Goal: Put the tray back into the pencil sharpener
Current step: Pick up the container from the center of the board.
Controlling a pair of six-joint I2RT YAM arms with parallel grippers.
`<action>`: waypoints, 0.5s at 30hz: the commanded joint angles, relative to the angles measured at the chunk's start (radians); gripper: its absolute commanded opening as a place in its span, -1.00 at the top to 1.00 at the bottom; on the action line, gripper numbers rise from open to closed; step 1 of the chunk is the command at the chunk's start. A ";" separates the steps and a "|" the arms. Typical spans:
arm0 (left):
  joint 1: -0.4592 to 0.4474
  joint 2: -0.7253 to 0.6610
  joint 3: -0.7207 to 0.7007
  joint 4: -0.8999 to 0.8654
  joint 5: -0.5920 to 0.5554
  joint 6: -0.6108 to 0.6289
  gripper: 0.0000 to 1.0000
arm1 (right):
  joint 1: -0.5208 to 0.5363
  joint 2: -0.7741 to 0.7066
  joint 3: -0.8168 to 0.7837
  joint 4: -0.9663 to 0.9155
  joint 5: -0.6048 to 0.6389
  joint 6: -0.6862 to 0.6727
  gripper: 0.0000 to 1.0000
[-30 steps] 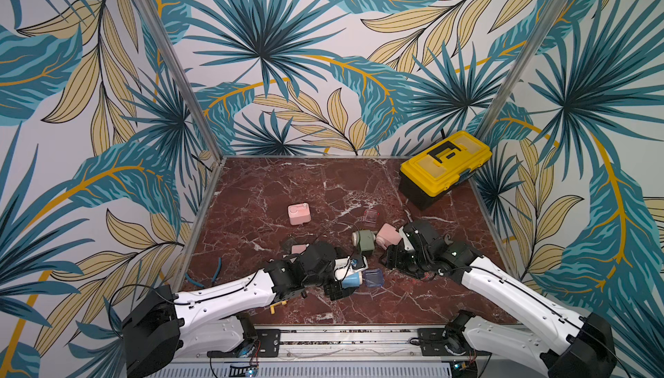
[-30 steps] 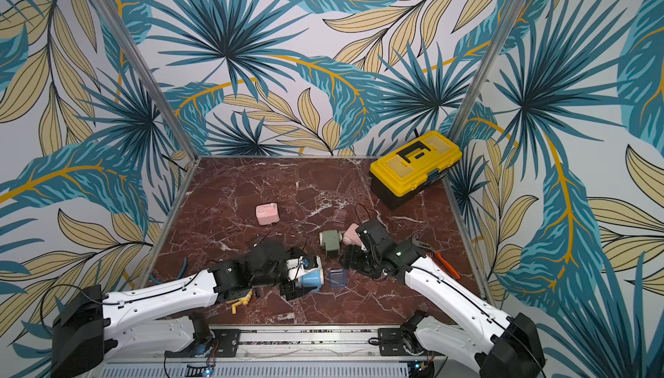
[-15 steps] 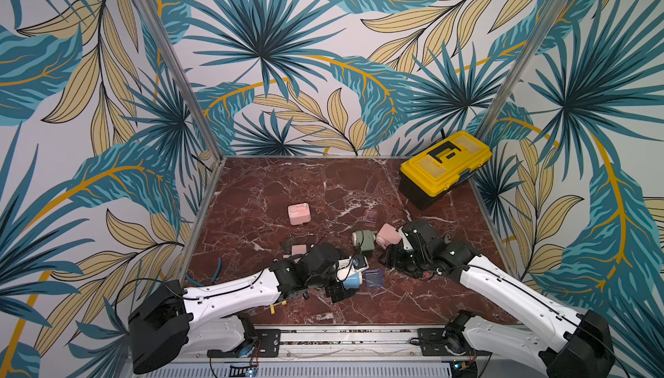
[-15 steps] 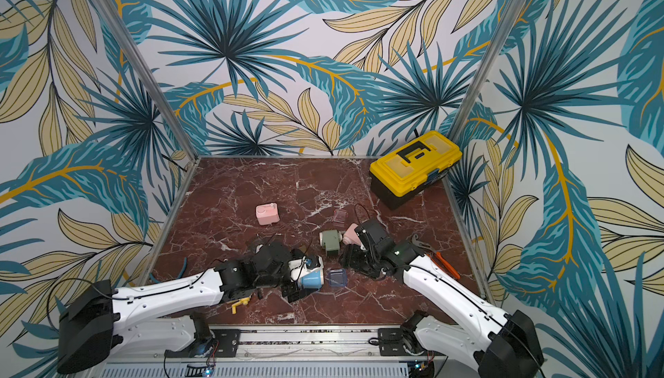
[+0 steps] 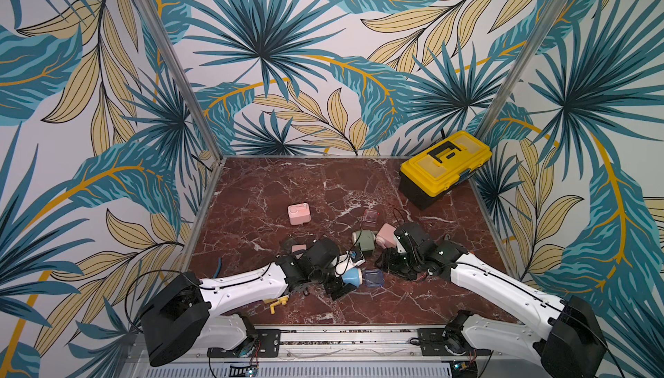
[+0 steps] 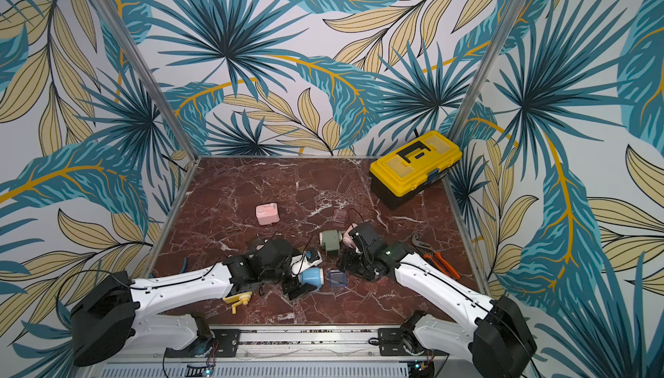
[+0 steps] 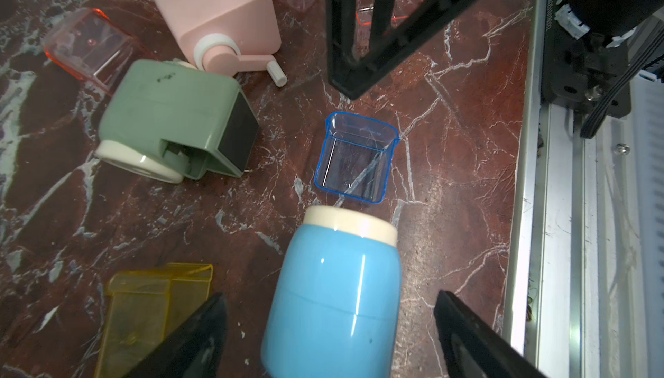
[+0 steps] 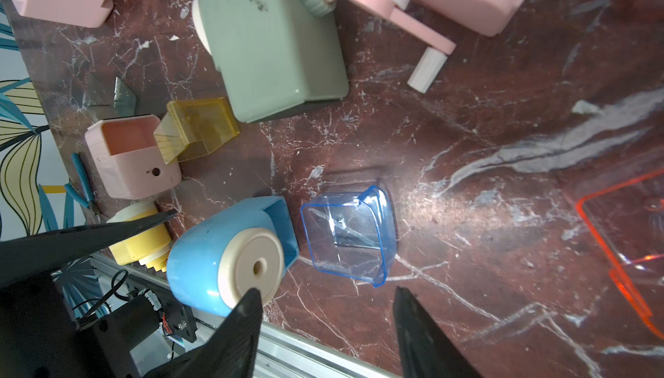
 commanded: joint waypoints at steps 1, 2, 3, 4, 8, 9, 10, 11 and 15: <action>0.016 0.025 0.012 0.003 0.054 0.030 -0.82 | 0.006 0.019 -0.032 0.043 0.007 0.017 -0.21; 0.016 0.033 0.015 0.001 0.063 0.036 -0.82 | 0.008 0.027 -0.040 0.058 0.001 0.018 -0.20; 0.016 0.039 0.016 0.000 0.071 0.040 -0.81 | 0.011 0.032 -0.043 0.066 -0.001 0.020 -0.20; 0.016 0.047 0.018 -0.002 0.078 0.046 -0.79 | 0.012 0.040 -0.048 0.077 -0.001 0.020 -0.19; 0.016 0.079 0.023 -0.004 0.091 0.071 -0.71 | 0.019 0.068 -0.051 0.077 0.019 0.009 -0.14; 0.016 0.085 0.024 -0.003 0.093 0.076 -0.69 | 0.022 0.074 -0.052 0.071 0.025 0.005 -0.13; 0.016 0.094 0.027 -0.003 0.095 0.082 -0.66 | 0.022 0.080 -0.055 0.066 0.035 0.002 -0.11; 0.016 0.100 0.029 -0.002 0.096 0.089 -0.64 | 0.024 0.084 -0.059 0.062 0.045 0.001 -0.09; 0.016 0.111 0.035 -0.002 0.101 0.104 -0.54 | 0.031 0.106 -0.081 0.079 0.056 -0.003 -0.07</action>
